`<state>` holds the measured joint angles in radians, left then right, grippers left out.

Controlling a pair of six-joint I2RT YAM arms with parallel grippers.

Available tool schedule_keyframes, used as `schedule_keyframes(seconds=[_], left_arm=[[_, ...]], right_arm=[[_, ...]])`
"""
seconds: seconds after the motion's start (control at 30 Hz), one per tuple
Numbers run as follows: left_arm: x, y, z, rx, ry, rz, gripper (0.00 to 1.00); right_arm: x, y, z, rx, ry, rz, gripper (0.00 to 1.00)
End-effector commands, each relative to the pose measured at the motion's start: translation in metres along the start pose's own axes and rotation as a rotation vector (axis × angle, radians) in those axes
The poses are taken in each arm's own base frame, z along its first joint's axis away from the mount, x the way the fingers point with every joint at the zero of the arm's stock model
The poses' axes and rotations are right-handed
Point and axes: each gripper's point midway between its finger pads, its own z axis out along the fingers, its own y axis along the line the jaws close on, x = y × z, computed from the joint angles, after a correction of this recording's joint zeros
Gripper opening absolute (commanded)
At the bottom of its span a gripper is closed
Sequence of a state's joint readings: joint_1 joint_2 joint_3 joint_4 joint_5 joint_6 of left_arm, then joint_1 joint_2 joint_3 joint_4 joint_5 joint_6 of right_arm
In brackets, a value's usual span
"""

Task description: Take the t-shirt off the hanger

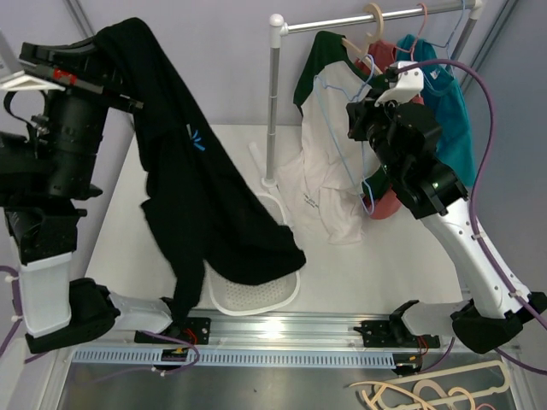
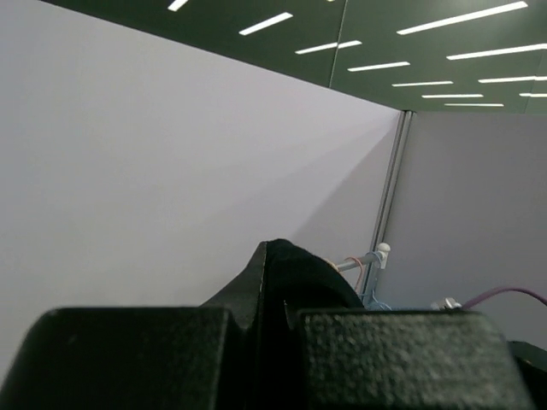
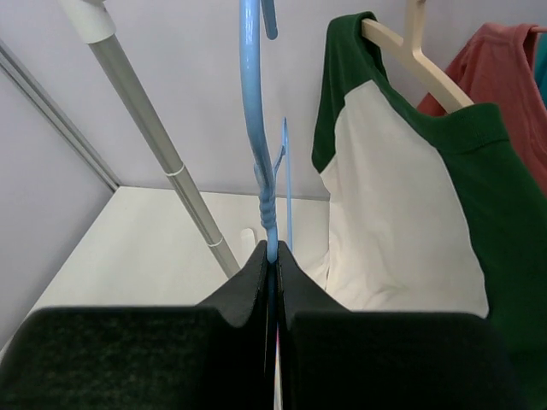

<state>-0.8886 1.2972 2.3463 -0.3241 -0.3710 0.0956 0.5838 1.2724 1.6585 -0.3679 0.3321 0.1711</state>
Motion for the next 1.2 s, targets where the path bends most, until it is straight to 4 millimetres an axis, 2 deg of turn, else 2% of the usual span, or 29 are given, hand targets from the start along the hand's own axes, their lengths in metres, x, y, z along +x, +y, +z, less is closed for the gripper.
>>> schedule_keyframes(seconds=[0.0,0.07,0.1,0.17,0.2,0.3,0.33,0.4,0.43,0.47,0.5,0.53,0.63,0.7,0.73,0.77,0.8,0.83,0.97,1.17], left_arm=[[-0.002,-0.006,-0.006,0.037,-0.013,-0.064,0.01],[-0.006,-0.004,-0.016,0.045,-0.012,-0.085,0.01],[0.013,-0.007,-0.016,0.048,0.028,-0.076,0.01],[0.011,-0.006,-0.023,0.049,0.031,-0.122,0.01],[0.033,-0.009,-0.023,0.05,0.083,-0.115,0.01],[0.057,-0.009,-0.036,0.051,0.141,-0.153,0.01],[0.105,-0.013,-0.04,0.052,0.229,-0.128,0.01],[0.092,-0.008,-0.046,0.044,0.165,-0.152,0.01],[0.112,-0.008,-0.047,0.036,0.2,-0.135,0.01],[0.11,-0.007,-0.047,0.034,0.195,-0.129,0.01],[0.12,-0.007,-0.044,0.026,0.225,-0.11,0.01],[0.101,-0.007,-0.04,0.027,0.192,-0.117,0.01],[0.09,-0.012,-0.032,0.052,0.185,-0.098,0.01],[0.062,-0.013,-0.028,0.066,0.133,-0.106,0.01],[0.072,-0.016,-0.023,0.068,0.161,-0.093,0.01],[0.05,-0.014,-0.023,0.068,0.121,-0.103,0.01],[0.059,-0.015,-0.02,0.067,0.148,-0.093,0.01],[0.055,-0.015,-0.021,0.067,0.144,-0.094,0.01],[0.065,-0.017,-0.019,0.073,0.156,-0.089,0.01],[0.062,-0.022,-0.015,0.093,0.154,-0.09,0.01]], right_arm=[[-0.019,0.007,0.015,-0.033,-0.079,0.025,0.0],[-0.019,0.006,0.022,-0.035,-0.079,0.025,0.0],[-0.019,0.007,0.03,-0.032,-0.076,0.022,0.0],[-0.019,0.009,0.037,-0.038,-0.072,0.021,0.0],[-0.014,0.011,0.044,-0.042,-0.062,0.018,0.0],[-0.018,0.016,0.05,-0.061,-0.069,0.019,0.0],[-0.017,0.018,0.054,-0.063,-0.067,0.015,0.0],[-0.017,0.019,0.058,-0.065,-0.067,0.01,0.0],[-0.017,0.02,0.062,-0.067,-0.066,0.006,0.0],[-0.017,0.021,0.065,-0.069,-0.066,0.001,0.0],[-0.019,0.021,0.066,-0.071,-0.071,-0.009,0.0],[-0.02,0.022,0.068,-0.075,-0.076,-0.017,0.0],[-0.03,0.024,0.073,-0.077,-0.112,-0.04,0.0],[-0.037,0.023,0.076,-0.07,-0.139,-0.045,0.0],[-0.039,0.022,0.078,-0.065,-0.147,-0.051,0.0],[-0.041,0.021,0.079,-0.064,-0.154,-0.055,0.0],[-0.043,0.02,0.082,-0.057,-0.161,-0.055,0.0],[-0.044,0.02,0.083,-0.059,-0.165,-0.056,0.0],[-0.045,0.018,0.092,-0.056,-0.171,-0.054,0.0],[-0.043,0.021,0.106,-0.066,-0.185,-0.069,0.0]])
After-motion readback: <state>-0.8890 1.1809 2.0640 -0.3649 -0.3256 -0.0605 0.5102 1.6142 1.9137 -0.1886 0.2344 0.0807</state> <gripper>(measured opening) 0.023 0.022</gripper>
